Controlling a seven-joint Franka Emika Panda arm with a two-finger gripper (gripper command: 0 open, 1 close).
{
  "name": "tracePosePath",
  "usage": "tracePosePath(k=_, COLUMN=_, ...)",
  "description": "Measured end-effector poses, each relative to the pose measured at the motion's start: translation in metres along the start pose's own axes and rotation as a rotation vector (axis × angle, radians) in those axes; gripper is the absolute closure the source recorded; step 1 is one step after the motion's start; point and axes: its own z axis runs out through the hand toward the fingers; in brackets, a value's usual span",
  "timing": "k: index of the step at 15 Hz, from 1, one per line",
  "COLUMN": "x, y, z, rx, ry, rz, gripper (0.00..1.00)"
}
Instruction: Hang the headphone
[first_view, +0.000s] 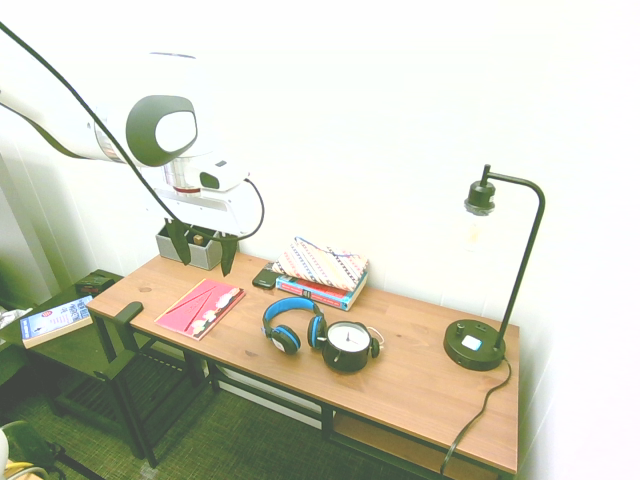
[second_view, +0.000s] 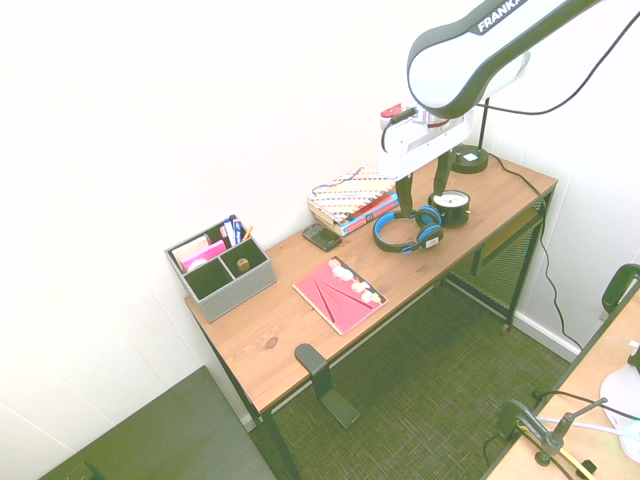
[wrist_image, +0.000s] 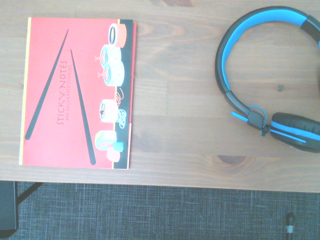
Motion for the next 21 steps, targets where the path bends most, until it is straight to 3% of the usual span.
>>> tracePosePath(k=6, x=0.027, y=-0.001, z=0.024, rx=0.03, ry=0.018, rz=0.07, gripper=0.0)
tracePosePath(k=11, x=0.083, y=-0.031, z=0.103, rx=0.067, ry=0.07, rz=0.189, gripper=0.0)
tracePosePath(k=16, x=0.126, y=-0.07, z=0.171, rx=0.063, ry=0.05, rz=0.179, gripper=0.0)
tracePosePath(k=17, x=0.131, y=-0.076, z=0.178, rx=0.065, ry=0.048, rz=0.178, gripper=1.0)
tracePosePath(k=21, x=0.149, y=-0.088, z=0.203, rx=0.055, ry=0.053, rz=0.201, gripper=1.0)
